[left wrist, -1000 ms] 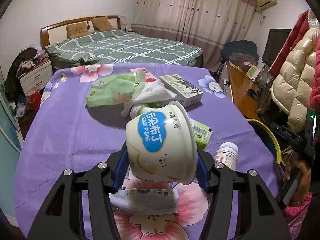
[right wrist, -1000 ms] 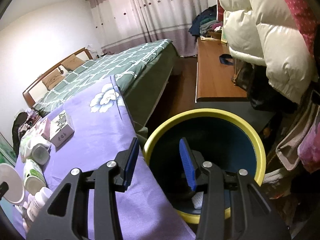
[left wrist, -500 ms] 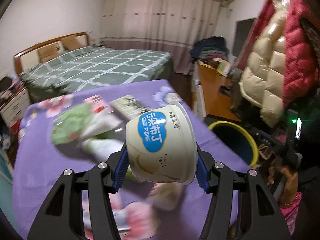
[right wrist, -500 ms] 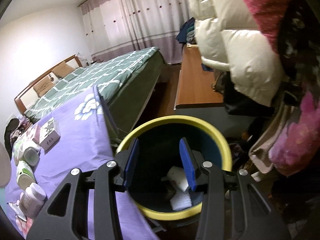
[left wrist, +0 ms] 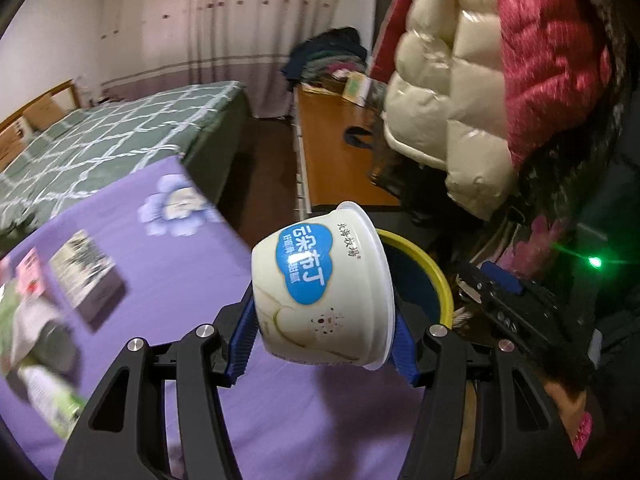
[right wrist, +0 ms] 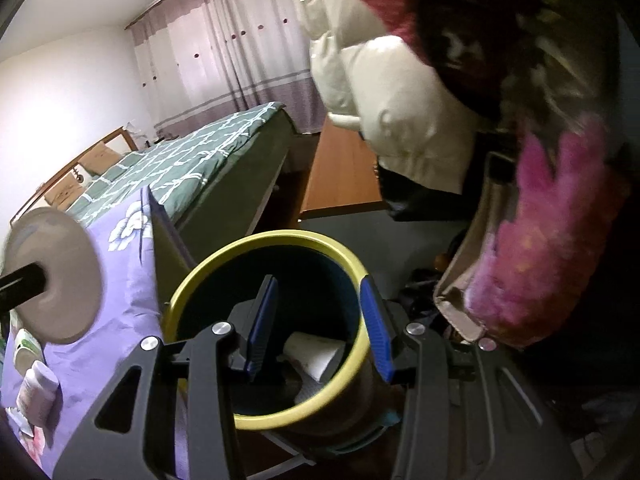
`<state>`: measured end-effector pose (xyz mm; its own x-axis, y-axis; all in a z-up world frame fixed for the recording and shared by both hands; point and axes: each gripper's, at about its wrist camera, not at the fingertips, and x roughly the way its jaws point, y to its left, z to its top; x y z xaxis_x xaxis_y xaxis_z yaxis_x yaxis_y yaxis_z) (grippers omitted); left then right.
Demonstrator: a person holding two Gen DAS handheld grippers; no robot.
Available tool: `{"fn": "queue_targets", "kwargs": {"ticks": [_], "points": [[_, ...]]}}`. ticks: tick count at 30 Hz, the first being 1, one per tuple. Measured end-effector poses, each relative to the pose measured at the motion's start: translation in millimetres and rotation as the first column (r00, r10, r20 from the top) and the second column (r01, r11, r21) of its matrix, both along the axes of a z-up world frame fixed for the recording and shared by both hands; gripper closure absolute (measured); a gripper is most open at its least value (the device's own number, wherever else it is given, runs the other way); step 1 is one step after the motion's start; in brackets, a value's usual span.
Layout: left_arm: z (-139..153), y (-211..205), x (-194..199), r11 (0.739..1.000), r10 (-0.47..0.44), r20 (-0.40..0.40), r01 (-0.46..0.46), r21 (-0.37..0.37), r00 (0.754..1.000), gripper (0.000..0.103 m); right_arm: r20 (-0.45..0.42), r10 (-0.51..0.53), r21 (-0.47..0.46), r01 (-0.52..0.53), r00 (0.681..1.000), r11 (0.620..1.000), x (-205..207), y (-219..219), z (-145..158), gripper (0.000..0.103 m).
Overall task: Collect trash
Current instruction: 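Carry the blue-label yogurt cup over the bin and open the left gripper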
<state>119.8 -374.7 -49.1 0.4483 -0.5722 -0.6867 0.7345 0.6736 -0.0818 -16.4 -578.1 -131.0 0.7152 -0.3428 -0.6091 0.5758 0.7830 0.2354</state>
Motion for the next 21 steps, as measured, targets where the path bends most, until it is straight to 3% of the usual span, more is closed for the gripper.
{"fn": "queue_targets", "kwargs": {"ticks": [10, 13, 15, 21], "points": [[-41, -85, 5, 0.993, -0.080, -0.044, 0.083, 0.083, 0.996, 0.046, -0.002, -0.025, 0.011, 0.025, 1.000, 1.000, -17, -12, -12, 0.056], [-46, -91, 8, 0.992, -0.075, -0.029, 0.077, 0.095, 0.997, 0.044, -0.004, -0.036, 0.013, 0.036, 0.999, 0.999, -20, -15, -14, 0.055], [-45, -91, 11, 0.993, -0.061, -0.012, 0.062, 0.097, 0.998, 0.026, -0.005, -0.040, 0.014, 0.040, 0.999, 0.999, -21, -16, -15, 0.054], [-22, -65, 13, 0.999, -0.019, 0.005, 0.019, 0.047, 1.000, 0.025, -0.009, -0.027, 0.018, 0.027, 1.000, 0.999, -20, -10, -17, 0.053]]}}
